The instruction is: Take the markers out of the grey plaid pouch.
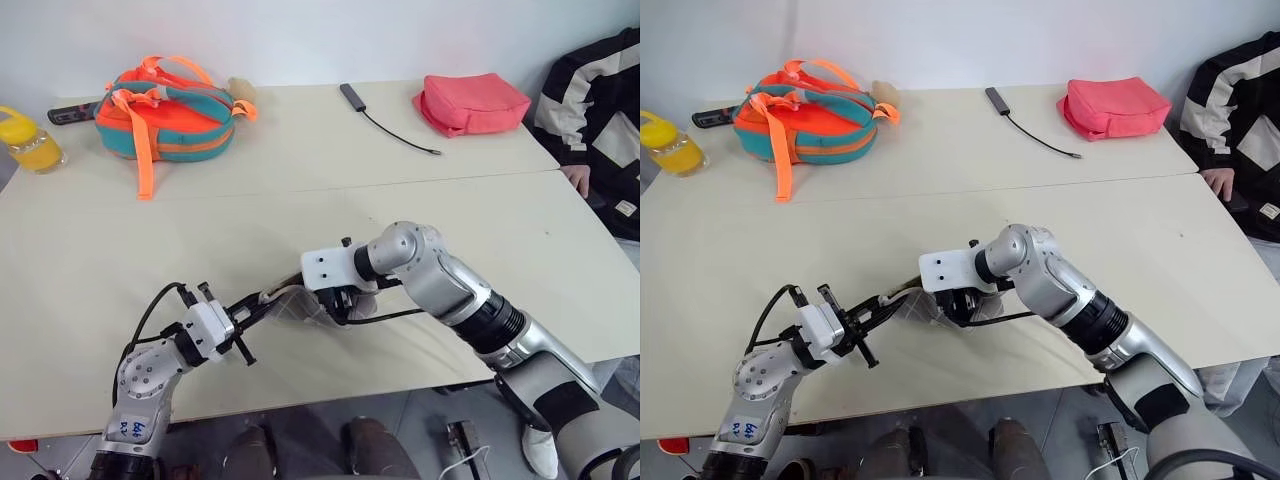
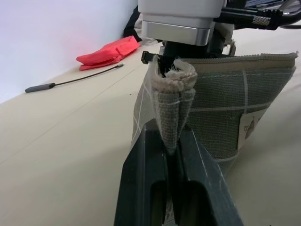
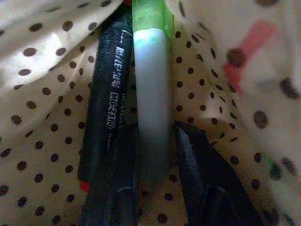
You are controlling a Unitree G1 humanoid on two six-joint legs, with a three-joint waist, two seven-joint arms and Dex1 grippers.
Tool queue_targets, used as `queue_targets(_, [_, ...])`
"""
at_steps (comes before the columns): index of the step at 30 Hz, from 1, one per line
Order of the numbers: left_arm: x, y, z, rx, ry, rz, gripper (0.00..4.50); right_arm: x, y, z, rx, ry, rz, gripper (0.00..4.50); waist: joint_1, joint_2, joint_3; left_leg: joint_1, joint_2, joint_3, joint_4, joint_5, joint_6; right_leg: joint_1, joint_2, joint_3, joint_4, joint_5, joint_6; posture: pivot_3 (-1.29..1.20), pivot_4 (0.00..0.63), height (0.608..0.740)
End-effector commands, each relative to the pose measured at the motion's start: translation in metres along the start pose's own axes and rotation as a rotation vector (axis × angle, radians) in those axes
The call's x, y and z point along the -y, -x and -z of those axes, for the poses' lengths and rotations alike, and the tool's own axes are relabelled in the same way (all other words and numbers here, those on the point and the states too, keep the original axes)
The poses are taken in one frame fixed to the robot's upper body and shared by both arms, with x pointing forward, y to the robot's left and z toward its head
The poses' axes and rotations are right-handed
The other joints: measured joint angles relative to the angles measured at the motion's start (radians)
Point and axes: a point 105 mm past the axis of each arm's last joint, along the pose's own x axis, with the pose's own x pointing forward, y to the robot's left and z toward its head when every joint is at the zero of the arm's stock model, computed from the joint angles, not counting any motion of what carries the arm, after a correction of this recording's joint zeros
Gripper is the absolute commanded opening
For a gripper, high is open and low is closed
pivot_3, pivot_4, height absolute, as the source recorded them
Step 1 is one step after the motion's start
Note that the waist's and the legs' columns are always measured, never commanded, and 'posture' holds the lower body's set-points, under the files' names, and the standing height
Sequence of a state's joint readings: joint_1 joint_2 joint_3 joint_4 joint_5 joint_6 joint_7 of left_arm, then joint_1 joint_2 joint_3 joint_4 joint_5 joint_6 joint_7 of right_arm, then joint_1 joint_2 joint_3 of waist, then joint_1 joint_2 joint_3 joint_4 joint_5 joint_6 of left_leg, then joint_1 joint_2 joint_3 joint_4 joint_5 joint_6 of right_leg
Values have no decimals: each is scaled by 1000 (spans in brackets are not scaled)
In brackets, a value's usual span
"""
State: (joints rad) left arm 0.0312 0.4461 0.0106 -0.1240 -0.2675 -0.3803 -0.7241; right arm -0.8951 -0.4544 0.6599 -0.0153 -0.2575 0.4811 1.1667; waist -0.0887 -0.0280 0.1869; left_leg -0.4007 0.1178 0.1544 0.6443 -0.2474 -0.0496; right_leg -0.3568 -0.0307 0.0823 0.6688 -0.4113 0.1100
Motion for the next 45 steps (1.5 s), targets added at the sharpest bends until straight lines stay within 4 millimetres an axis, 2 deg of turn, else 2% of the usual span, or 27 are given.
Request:
queue_targets(1, [3,-1,-7,25,-19,7,0,-18,-14,14,-43,-48,-87,1148,0,0,0,0,0,0,0,0,0,0,0,0,0,0,0,0,150,740])
queue_targets(3, [3,-1,-8,25,-19,7,0,-18,-14,14,-35,-44,-88,1314,0,0,0,0,0,2,0,0,0,0,0,0,0,0,0,0,150,740])
queue_targets(7, [2,-1,-8,27,-17,3,0,-16,-12,12,-20,-63,-75,2315,0,0,0,0,0,5,0,0,0,0,0,1,0,0,0,0,150,740])
queue_targets(13, [3,0,-8,24,-13,5,0,-20,-14,14,-29,-67,-95,2315,0,0,0,1,1,8,-1,-1,-1,0,1,2,-1,0,0,0,150,740])
queue_targets(16, [2,0,-8,24,-13,4,0,-21,-16,15,-35,-74,-90,1678,0,0,0,1,1,8,-1,-1,-1,0,1,2,-2,0,0,0,150,740])
queue_targets(18, [3,0,-8,24,-13,5,0,-21,-16,16,-36,-75,-90,991,-1,0,0,1,1,9,-1,-1,-1,0,1,3,-2,0,0,0,150,740])
queue_targets(22, [4,0,-9,24,-11,5,0,-15,-10,13,-13,-88,-77,451,1,0,0,2,1,10,-1,-1,-1,0,1,3,-2,0,0,0,150,740])
queue_targets(28, [3,1,-8,19,-9,-1,0,1,26,-1,97,-136,-40,453,5,0,0,0,1,10,-2,-1,0,-1,1,3,-4,0,0,0,150,740])
queue_targets(34, [0,2,-8,18,-2,-11,0,7,61,-16,237,-205,-37,453,5,-1,0,-2,1,9,-2,-4,0,-2,0,3,-7,0,0,0,150,740])
queue_targets(39, [-2,1,-8,18,-1,-14,0,11,78,-38,383,-258,-42,453,1,0,0,-2,2,9,-2,-4,0,-3,1,4,-7,0,0,0,150,740])
queue_targets(45, [-6,3,-8,16,1,-32,0,9,82,-26,358,-280,-22,453,4,0,0,-2,2,7,-4,-5,-1,-4,1,5,-8,0,0,0,150,740])
